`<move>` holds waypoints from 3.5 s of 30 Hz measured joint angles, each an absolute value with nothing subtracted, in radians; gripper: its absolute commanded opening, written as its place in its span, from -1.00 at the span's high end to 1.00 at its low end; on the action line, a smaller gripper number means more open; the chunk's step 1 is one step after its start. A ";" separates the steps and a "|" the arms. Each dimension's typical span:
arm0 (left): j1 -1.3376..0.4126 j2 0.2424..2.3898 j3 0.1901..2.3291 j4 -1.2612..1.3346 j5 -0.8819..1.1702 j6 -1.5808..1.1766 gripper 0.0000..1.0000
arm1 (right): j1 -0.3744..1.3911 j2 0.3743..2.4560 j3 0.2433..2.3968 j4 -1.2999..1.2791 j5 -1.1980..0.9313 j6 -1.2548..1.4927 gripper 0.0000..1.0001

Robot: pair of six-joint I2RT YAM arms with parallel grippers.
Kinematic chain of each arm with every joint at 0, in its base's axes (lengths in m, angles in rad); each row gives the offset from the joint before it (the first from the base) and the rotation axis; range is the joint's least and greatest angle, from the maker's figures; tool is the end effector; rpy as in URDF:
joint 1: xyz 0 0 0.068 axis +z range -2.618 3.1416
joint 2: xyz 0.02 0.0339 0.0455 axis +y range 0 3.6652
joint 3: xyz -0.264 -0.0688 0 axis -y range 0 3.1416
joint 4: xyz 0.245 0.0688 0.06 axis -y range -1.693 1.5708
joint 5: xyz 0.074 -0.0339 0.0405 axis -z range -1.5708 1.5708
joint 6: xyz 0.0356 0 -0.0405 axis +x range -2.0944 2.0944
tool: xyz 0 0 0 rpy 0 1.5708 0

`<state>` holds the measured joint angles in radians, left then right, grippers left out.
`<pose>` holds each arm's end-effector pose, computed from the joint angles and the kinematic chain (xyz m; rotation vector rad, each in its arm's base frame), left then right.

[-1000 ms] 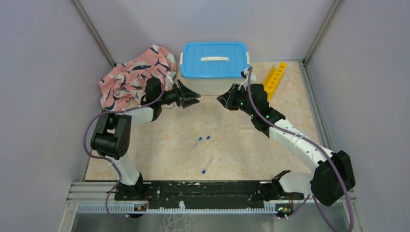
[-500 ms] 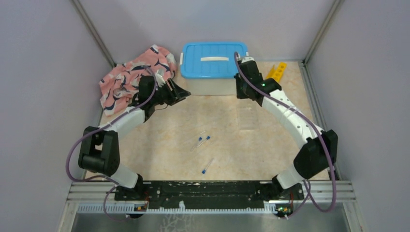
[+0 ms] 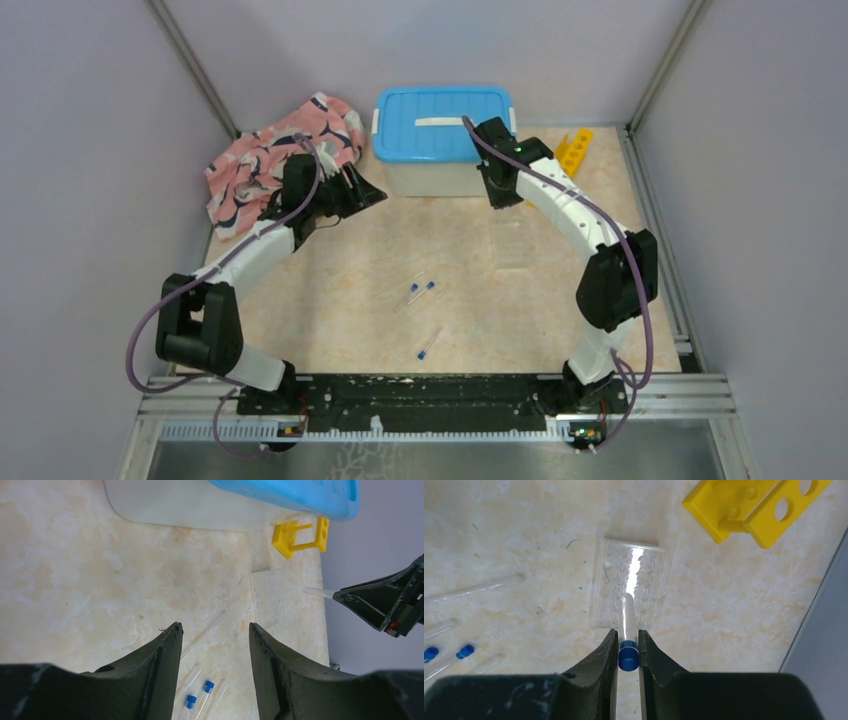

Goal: Organize the chemistry lab equipment
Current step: Insert the test tube into the slot of the test tube rack, then pick up the test tube at the center of the board.

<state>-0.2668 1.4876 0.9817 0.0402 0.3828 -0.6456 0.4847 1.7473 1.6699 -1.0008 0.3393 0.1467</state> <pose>0.3216 -0.1017 0.2623 -0.1505 2.1324 -0.9458 0.3295 0.1601 0.3195 -0.3224 2.5460 -0.2174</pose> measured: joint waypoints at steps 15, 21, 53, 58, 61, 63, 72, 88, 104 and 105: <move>-0.267 1.477 0.987 0.014 0.386 -0.624 -0.14 | 0.448 1.797 1.676 -1.040 0.308 0.140 0.92; -0.267 1.477 0.987 0.015 0.395 -0.623 -0.14 | 0.440 1.801 1.664 -1.030 0.273 0.141 0.92; -0.275 1.481 0.987 0.015 0.411 -0.624 -0.13 | 0.376 1.811 1.529 -0.904 0.182 0.142 0.97; -0.275 1.484 0.987 0.015 0.411 -0.624 -0.13 | 0.372 1.811 1.513 -0.892 0.179 0.142 0.97; -0.276 1.484 0.987 0.015 0.410 -0.624 -0.13 | 0.370 1.811 1.497 -0.884 0.174 0.142 0.97; -0.277 1.484 0.987 0.015 0.410 -0.624 -0.13 | 0.370 1.811 1.491 -0.879 0.171 0.142 0.97; -0.282 1.485 0.987 0.016 0.410 -0.624 -0.13 | 0.370 1.816 1.460 -0.850 0.159 0.142 0.85; -0.286 1.496 0.987 0.015 0.408 -0.618 -0.22 | 0.370 1.826 1.440 -0.819 0.146 0.151 -0.02; -0.448 1.503 1.069 -0.266 0.263 -0.406 -0.07 | 0.407 1.576 1.411 -0.643 0.166 0.192 -0.08; -0.482 1.501 1.070 -0.297 0.238 -0.390 -0.07 | 0.418 1.559 1.399 -0.621 0.168 0.195 -0.08</move>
<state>-0.4820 1.5013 1.0698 -0.2970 0.2379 -0.3897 0.4183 1.5593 1.3991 -0.6209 0.1677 0.1947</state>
